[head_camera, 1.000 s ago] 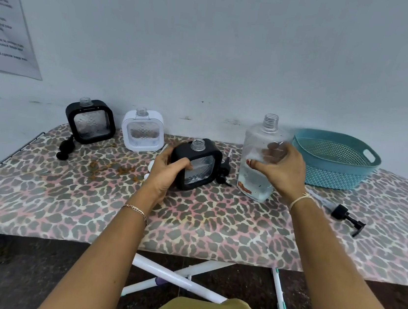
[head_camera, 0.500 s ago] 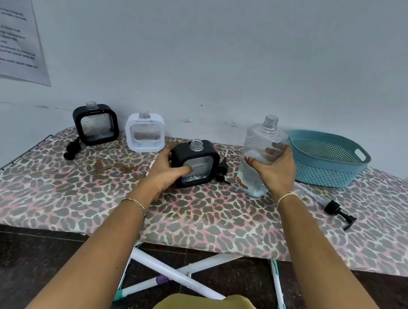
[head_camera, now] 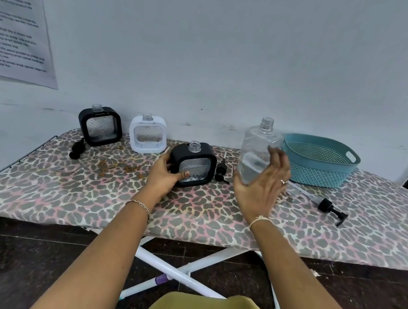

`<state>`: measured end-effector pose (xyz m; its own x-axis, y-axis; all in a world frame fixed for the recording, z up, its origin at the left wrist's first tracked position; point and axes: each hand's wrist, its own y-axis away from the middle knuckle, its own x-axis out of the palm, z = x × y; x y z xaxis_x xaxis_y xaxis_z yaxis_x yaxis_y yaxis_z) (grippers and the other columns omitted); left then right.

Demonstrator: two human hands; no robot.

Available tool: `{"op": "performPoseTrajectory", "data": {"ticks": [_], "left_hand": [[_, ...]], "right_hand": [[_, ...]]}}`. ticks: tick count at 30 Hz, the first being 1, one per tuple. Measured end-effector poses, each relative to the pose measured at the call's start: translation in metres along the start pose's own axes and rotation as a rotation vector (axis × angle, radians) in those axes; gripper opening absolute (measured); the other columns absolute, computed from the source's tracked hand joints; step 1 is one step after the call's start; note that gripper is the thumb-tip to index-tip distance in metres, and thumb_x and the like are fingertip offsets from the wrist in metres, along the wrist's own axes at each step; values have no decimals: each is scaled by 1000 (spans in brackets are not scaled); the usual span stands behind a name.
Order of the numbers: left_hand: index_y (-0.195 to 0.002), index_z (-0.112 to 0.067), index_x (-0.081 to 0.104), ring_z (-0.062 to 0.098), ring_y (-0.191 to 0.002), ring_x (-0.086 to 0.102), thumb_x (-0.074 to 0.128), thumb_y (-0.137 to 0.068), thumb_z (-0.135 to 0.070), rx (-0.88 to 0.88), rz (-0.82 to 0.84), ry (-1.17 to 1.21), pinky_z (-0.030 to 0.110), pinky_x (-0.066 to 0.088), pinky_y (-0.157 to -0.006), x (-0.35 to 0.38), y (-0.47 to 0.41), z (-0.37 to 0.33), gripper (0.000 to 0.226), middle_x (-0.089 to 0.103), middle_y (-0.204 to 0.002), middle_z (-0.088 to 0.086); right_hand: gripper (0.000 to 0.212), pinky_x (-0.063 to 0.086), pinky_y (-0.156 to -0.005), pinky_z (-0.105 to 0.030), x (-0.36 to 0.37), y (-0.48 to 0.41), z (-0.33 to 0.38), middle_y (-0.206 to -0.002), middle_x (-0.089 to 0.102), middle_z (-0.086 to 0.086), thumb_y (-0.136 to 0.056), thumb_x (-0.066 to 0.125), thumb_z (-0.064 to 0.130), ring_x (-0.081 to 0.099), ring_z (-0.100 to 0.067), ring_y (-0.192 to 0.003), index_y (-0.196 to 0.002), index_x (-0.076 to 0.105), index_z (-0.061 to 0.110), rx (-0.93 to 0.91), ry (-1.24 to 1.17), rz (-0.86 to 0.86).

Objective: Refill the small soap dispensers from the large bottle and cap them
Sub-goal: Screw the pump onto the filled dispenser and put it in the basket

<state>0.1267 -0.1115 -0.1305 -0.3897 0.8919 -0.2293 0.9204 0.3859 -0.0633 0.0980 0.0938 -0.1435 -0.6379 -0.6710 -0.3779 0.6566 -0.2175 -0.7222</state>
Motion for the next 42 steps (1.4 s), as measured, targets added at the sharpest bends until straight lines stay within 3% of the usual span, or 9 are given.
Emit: {"op": "performPoseTrajectory", "data": {"ticks": [6, 10, 15, 22, 27, 31, 36, 39, 42], "left_hand": [[-142, -15, 42, 20, -127, 49, 74, -78, 1, 26, 23, 9, 38, 43, -106, -13, 5, 6, 73, 55, -136, 3], [-144, -15, 39, 15, -126, 48, 73, -80, 0, 56, 48, -35, 27, 40, -104, -18, 4, 7, 74, 53, -137, 1], [-145, -13, 36, 12, -126, 47, 72, -80, 0, 71, 98, -18, 29, 38, -108, -21, 1, 9, 75, 51, -133, -4], [-145, -9, 33, 5, -121, 44, 68, -81, 5, 63, 131, 27, 19, 37, -102, -22, -1, 10, 74, 48, -124, -9], [-147, -11, 31, 5, -121, 44, 68, -82, 4, 47, 129, 30, 22, 38, -104, -23, -1, 10, 77, 49, -133, -2], [-149, -15, 27, 5, -118, 43, 65, -85, 4, 19, 100, 55, 23, 38, -102, -17, 3, 11, 77, 49, -134, -1], [-150, -21, 24, 15, -129, 44, 68, -85, -5, 38, 45, 42, 34, 39, -110, -12, 3, 17, 80, 47, -142, 1], [-148, -22, 31, 18, -131, 45, 70, -85, -13, 58, 4, 1, 37, 39, -111, -9, 3, 22, 74, 51, -141, 1], [-148, -22, 33, 17, -130, 46, 70, -85, -21, 63, -9, 9, 33, 40, -109, -5, 3, 25, 73, 52, -139, 0]], "right_hand": [[55, 48, -100, -40, 18, 15, 12, -140, 38, -8, -85, 67, 16, 51, -23, -118, -134, 43, 11, -257, 142, 494], [65, 44, -104, -39, 34, 6, 19, -157, 15, -13, -86, 63, 2, 42, -32, -132, -144, 35, 9, -240, 304, 782], [68, 49, -94, -45, 56, -7, 20, -159, 7, -16, -87, 57, -3, 53, -39, -121, -147, 32, 15, -160, 438, 940], [40, 51, -86, -42, 71, -22, 14, -130, 47, -13, -85, 59, -2, 59, -34, -107, -122, 54, 9, -172, 382, 813], [44, 51, -83, -42, 66, -36, 27, -117, 58, -14, -80, 58, -9, 60, -35, -102, -120, 54, 10, -210, 163, 571], [40, 53, -86, -40, 55, -57, 50, -112, 66, -8, -87, 64, 7, 63, -28, -101, -123, 47, 15, -163, -57, 392], [36, 44, -69, -26, 27, -85, 80, -99, 59, 3, -91, 63, 28, 59, -12, -71, -115, 43, 10, -45, -330, 196], [35, 48, -71, -21, 12, -98, 92, -97, 60, 2, -89, 64, 22, 61, -12, -81, -117, 46, 10, -53, -477, 187], [42, 51, -72, -19, 3, -110, 99, -96, 65, -2, -82, 68, 11, 67, -9, -80, -119, 47, 14, 41, -600, 336]]}}
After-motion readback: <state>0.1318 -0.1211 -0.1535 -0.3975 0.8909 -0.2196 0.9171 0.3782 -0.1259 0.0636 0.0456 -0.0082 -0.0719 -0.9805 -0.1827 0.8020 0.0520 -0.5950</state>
